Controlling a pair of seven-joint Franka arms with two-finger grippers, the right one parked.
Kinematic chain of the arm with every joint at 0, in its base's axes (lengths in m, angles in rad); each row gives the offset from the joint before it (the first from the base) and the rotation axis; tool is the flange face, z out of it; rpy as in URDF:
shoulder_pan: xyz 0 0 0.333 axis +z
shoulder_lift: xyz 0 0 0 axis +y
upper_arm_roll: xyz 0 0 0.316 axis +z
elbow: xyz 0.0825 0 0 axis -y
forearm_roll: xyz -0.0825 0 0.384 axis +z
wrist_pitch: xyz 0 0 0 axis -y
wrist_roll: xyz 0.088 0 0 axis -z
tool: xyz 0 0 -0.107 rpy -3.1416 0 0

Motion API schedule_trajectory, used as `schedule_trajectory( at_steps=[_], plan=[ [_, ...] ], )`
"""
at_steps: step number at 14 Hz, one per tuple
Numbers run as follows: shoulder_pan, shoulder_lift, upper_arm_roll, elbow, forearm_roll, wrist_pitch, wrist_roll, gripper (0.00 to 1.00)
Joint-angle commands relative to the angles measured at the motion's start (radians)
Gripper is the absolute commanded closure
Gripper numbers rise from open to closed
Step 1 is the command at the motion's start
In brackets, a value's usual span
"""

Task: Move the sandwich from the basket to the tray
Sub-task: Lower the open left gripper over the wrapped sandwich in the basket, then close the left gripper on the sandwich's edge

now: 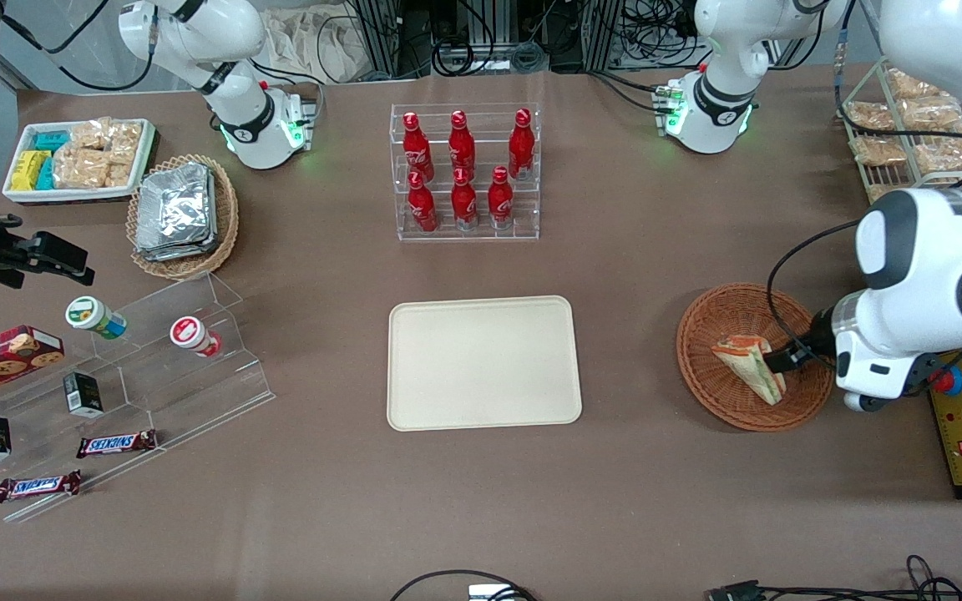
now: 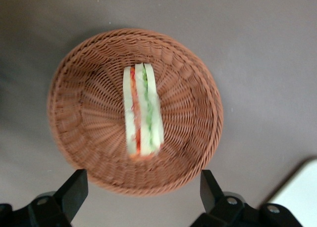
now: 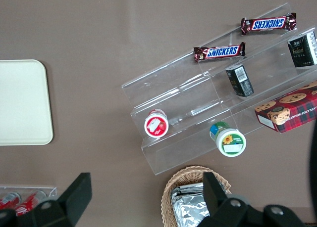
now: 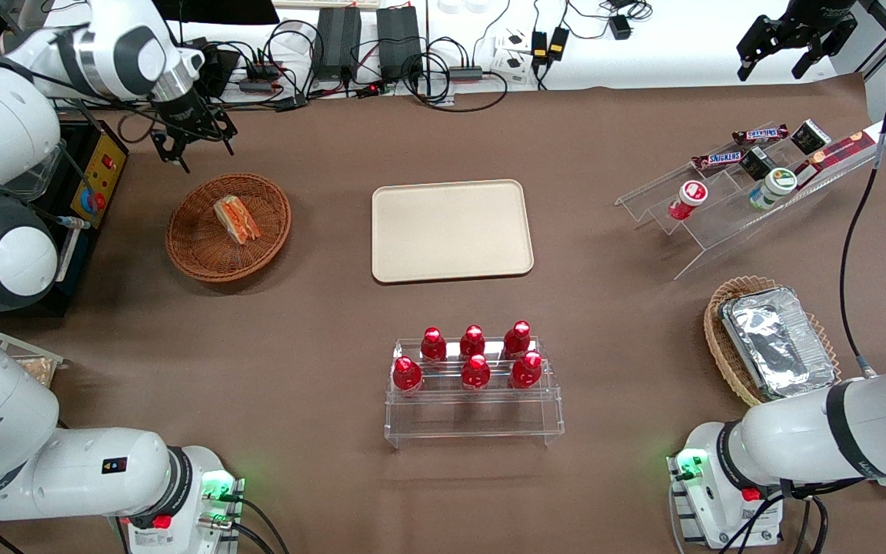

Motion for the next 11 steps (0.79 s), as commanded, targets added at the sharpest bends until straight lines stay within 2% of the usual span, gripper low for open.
schedule_trajectory(
  at_steps=[1,4,6,7,11],
  plan=[
    [0.008,0.007,-0.006,-0.114,0.015,0.156,-0.076,0.0],
    [0.01,0.011,-0.004,-0.216,0.015,0.294,-0.081,0.0],
    [0.034,0.017,-0.004,-0.265,0.055,0.346,-0.079,0.0],
    [0.039,0.017,-0.004,-0.28,0.08,0.369,-0.081,0.0],
    [0.04,0.062,-0.004,-0.299,0.083,0.451,-0.082,0.02]
  ],
)
